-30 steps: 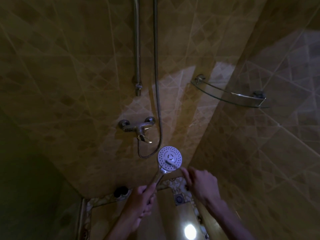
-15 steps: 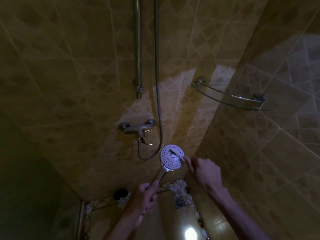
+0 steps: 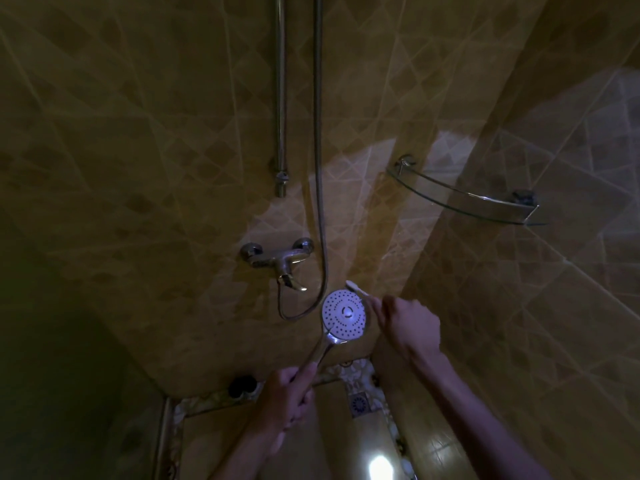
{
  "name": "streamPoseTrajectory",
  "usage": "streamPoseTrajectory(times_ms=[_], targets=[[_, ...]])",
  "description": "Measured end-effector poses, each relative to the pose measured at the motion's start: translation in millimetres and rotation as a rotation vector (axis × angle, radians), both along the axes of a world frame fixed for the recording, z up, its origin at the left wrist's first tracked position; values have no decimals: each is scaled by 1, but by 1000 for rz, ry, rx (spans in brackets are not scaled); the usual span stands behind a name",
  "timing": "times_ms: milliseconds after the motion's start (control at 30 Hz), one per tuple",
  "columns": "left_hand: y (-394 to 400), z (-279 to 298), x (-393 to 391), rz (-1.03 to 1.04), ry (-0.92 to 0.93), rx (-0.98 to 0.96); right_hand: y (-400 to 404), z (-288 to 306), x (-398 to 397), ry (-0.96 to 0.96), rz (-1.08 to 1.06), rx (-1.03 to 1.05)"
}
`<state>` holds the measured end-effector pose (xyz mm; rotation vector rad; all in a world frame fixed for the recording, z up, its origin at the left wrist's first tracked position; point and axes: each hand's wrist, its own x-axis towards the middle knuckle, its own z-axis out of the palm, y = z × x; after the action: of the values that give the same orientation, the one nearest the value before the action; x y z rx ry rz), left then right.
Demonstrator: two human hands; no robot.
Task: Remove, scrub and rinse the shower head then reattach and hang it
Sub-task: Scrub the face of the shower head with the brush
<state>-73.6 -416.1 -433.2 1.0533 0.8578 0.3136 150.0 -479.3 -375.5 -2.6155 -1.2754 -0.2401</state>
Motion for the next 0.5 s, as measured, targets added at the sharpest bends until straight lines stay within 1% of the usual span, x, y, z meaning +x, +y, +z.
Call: streamPoseTrajectory(times_ms=[67,167,200,300,367,400,433,500], targets=[[-1,-1,1,0,-2,6,-1,-2,-11,18,57,-21],[0,-3,1,10,0,-1,-11,-16,-38,-3,235,-77],[0,-3,0,9,3,-1,-12,-17,-38,-12,248,-84],[2,-6,1,8,0,-12,-4,-13,-14,10,138,-70],[1,-6,3,4,-14,-23,0,-9,3,-18,33,-55],[0,-6,5,2,-19,-24,1,-11,5,-23,13,-46],[-1,-5,5,3,-20,-24,0,-14,3,-13,20,-48],[-1,-4,6,10,-14,-23,-5,-26,-12,0,106,-67]])
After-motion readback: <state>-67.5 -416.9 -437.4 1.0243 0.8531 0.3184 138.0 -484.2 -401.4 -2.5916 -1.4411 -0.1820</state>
